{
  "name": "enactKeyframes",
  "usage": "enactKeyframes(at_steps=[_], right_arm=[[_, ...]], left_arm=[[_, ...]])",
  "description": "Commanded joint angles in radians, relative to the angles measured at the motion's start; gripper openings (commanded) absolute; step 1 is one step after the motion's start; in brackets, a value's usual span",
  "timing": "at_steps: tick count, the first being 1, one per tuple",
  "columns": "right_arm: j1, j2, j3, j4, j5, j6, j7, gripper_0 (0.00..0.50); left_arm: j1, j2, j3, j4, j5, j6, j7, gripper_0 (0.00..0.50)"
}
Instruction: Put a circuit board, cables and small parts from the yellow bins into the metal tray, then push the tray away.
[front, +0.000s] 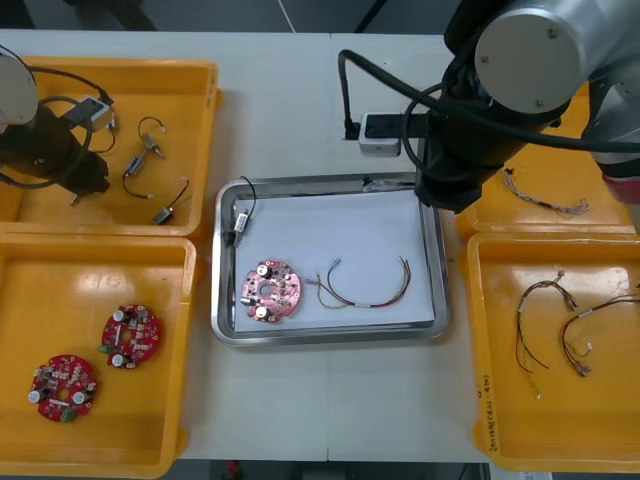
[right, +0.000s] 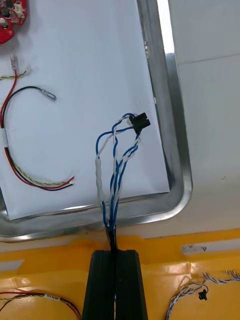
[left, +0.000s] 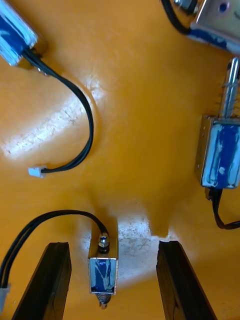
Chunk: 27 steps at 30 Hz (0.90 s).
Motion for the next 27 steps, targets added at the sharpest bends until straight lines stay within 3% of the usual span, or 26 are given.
enactKeyframes(at_steps=[1, 10, 11, 12, 14, 20, 27], right_arm=[[-0.049, 0.039, 0.073, -0.03, 0.027, -0.042, 0.049, 0.0], [-0.047, 0.047, 0.184, -0.03, 0.101, -0.132, 0.098, 0.0], [-0.047, 0.047, 0.21, -0.026, 0.115, -0.15, 0.107, 0.0], [-0.047, 0.047, 0.218, -0.018, 0.115, -0.16, 0.111, 0.0], [-0.047, 0.05, 0.227, 0.01, 0.106, -0.178, 0.124, 0.0], [-0.047, 0.061, 0.228, 0.097, 0.093, -0.232, 0.228, 0.0], [-0.047, 0.067, 0.244, 0.16, 0.116, -0.269, 0.256, 0.0]], left_arm=[[0.024, 0.047, -0.02, -0.01, 0.001, -0.016, -0.048, 0.5], [0.037, 0.047, -0.02, -0.01, -0.001, -0.039, -0.053, 0.5], [0.037, 0.047, -0.02, -0.01, -0.001, -0.039, -0.055, 0.373], [0.038, 0.047, -0.021, -0.01, -0.001, -0.039, -0.056, 0.282], [0.038, 0.047, -0.021, -0.01, -0.001, -0.039, -0.059, 0.002], [0.038, 0.047, -0.021, -0.01, -0.001, -0.047, -0.07, 0.0], [0.037, 0.06, -0.02, -0.029, 0.011, -0.041, -0.07, 0.0]])
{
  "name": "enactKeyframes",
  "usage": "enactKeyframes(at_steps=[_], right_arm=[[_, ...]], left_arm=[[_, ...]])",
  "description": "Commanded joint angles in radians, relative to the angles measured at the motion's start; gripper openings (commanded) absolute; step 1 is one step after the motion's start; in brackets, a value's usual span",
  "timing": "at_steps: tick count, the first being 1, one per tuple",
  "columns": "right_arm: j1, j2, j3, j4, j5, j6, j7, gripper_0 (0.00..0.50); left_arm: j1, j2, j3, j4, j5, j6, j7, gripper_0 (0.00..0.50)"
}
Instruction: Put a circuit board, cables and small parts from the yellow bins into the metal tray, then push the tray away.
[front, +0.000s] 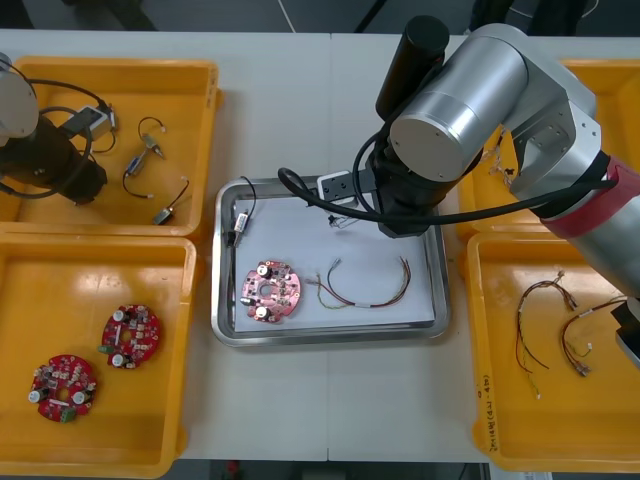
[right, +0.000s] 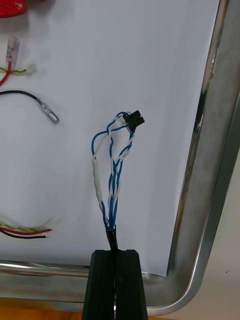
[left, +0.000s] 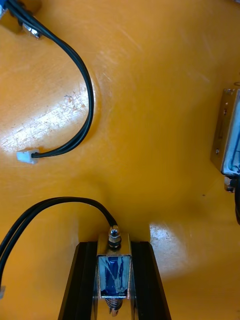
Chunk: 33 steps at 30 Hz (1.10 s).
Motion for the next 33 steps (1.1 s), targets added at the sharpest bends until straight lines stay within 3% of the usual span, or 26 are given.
enactKeyframes(at_steps=[1, 6, 16, 25, 26, 27, 28, 29, 31, 33], right_arm=[[-0.044, 0.021, 0.028, 0.012, 0.033, -0.024, 0.002, 0.0], [-0.044, 0.021, 0.064, 0.033, 0.08, -0.058, -0.009, 0.0], [-0.029, 0.025, 0.067, 0.13, 0.054, -0.156, -0.01, 0.0], [-0.015, 0.025, 0.099, 0.135, 0.064, -0.199, -0.025, 0.001], [-0.015, 0.025, 0.104, 0.135, 0.064, -0.201, -0.027, 0.029], [-0.015, 0.025, 0.105, 0.135, 0.064, -0.202, -0.033, 0.231], [-0.013, 0.025, 0.105, 0.135, 0.064, -0.202, -0.035, 0.304], [-0.015, 0.025, 0.105, 0.135, 0.062, -0.202, -0.038, 0.439], [-0.013, 0.025, 0.105, 0.135, 0.054, -0.202, -0.045, 0.498], [-0.01, 0.025, 0.105, 0.136, 0.053, -0.201, -0.052, 0.5]], left_arm=[[0.008, 0.062, -0.018, -0.038, 0.011, 0.0, -0.067, 0.0], [0.008, 0.079, 0.01, -0.081, 0.011, 0.054, -0.064, 0.0], [0.004, 0.091, 0.109, -0.211, 0.016, 0.19, -0.038, 0.0], [0.001, 0.091, 0.155, -0.322, 0.019, 0.276, -0.004, 0.0], [0.0, 0.09, 0.157, -0.328, 0.019, 0.281, -0.001, 0.001], [-0.003, 0.09, 0.157, -0.346, 0.02, 0.297, 0.011, 0.0], [-0.005, 0.09, 0.158, -0.351, 0.02, 0.302, 0.016, 0.0], [-0.011, 0.09, 0.158, -0.366, 0.022, 0.319, 0.024, 0.0], [-0.019, 0.09, 0.16, -0.384, 0.022, 0.342, 0.034, 0.0], [-0.028, 0.088, 0.165, -0.41, 0.023, 0.373, 0.062, 0.0]])
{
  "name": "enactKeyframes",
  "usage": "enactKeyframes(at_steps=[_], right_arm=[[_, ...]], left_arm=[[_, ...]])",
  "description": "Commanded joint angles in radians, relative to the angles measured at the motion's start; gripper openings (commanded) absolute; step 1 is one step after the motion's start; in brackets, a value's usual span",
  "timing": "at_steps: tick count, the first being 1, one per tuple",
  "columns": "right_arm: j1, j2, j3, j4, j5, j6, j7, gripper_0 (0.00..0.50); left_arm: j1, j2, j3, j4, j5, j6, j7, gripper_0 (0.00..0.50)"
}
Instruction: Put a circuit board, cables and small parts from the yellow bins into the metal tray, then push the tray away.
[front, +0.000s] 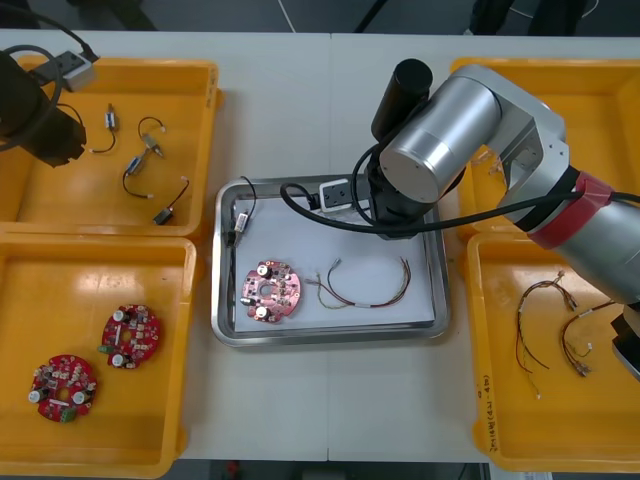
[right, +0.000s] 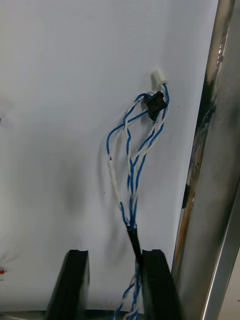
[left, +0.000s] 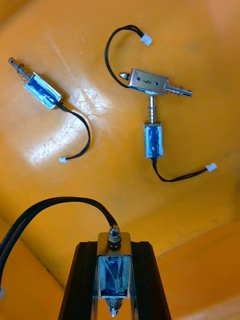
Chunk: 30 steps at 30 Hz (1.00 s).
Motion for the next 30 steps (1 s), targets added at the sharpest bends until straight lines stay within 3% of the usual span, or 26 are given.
enactKeyframes(at_steps=[1, 8, 22, 30], right_arm=[[-0.01, 0.018, 0.012, -0.012, -0.013, -0.01, -0.05, 0.5], [-0.012, 0.018, 0.01, -0.012, -0.02, -0.002, -0.058, 0.5], [-0.013, 0.018, -0.019, -0.059, -0.008, 0.067, -0.059, 0.5], [-0.013, 0.018, -0.074, -0.144, -0.007, 0.22, -0.075, 0.5]], left_arm=[[-0.031, 0.044, 0.037, -0.08, 0.015, 0.067, 0.077, 0.0], [-0.045, 0.031, 0.037, -0.175, 0.036, 0.142, 0.192, 0.0], [-0.069, -0.063, 0.035, -0.341, 0.039, 0.274, 0.448, 0.0], [-0.089, -0.106, -0.003, -0.411, 0.039, 0.307, 0.599, 0.001]])
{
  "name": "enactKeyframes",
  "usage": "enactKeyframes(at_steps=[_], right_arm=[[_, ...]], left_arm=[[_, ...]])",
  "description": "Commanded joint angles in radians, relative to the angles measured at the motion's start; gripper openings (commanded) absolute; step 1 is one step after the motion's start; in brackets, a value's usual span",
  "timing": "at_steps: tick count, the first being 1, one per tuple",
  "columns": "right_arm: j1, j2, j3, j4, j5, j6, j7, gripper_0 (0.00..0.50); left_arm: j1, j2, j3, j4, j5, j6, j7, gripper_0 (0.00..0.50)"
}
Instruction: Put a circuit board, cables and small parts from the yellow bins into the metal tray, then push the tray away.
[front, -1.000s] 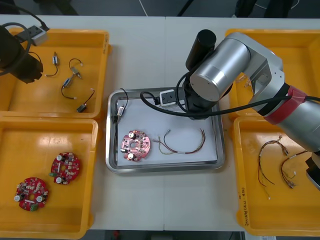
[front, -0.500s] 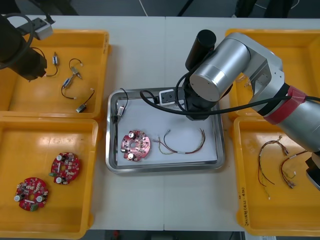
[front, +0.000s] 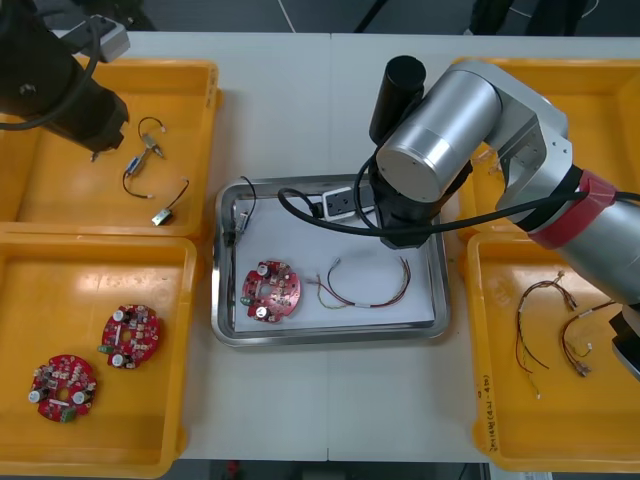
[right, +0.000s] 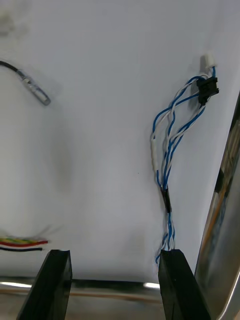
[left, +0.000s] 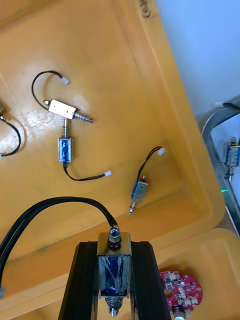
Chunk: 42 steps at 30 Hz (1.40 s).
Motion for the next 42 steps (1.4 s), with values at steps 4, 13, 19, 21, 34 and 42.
enactKeyframes(at_steps=[4, 13, 19, 21, 34, 42], right_arm=[[-0.013, 0.017, -0.112, -0.141, 0.005, 0.176, -0.061, 0.5], [-0.013, 0.017, -0.247, -0.21, -0.012, 0.314, -0.103, 0.5], [-0.012, 0.011, -0.34, -0.231, -0.006, 0.314, -0.166, 0.5], [-0.012, -0.004, -0.365, -0.254, -0.005, 0.314, -0.213, 0.5], [0.079, -0.108, -0.52, -0.339, 0.003, 0.314, -0.365, 0.5], [0.16, -0.177, -0.673, -0.339, 0.015, 0.314, -0.376, 0.5]], left_arm=[[-0.055, -0.045, -0.026, -0.094, 0.004, 0.01, 0.256, 0.001], [-0.055, -0.066, -0.075, -0.137, -0.006, 0.01, 0.374, 0.0], [-0.057, -0.083, -0.092, -0.146, -0.02, 0.01, 0.4, 0.0], [-0.057, -0.089, -0.093, -0.149, -0.02, 0.01, 0.407, 0.0], [-0.069, -0.15, -0.196, -0.155, -0.062, 0.008, 0.499, 0.0], [-0.081, -0.206, -0.291, -0.166, -0.091, -0.015, 0.626, 0.002]])
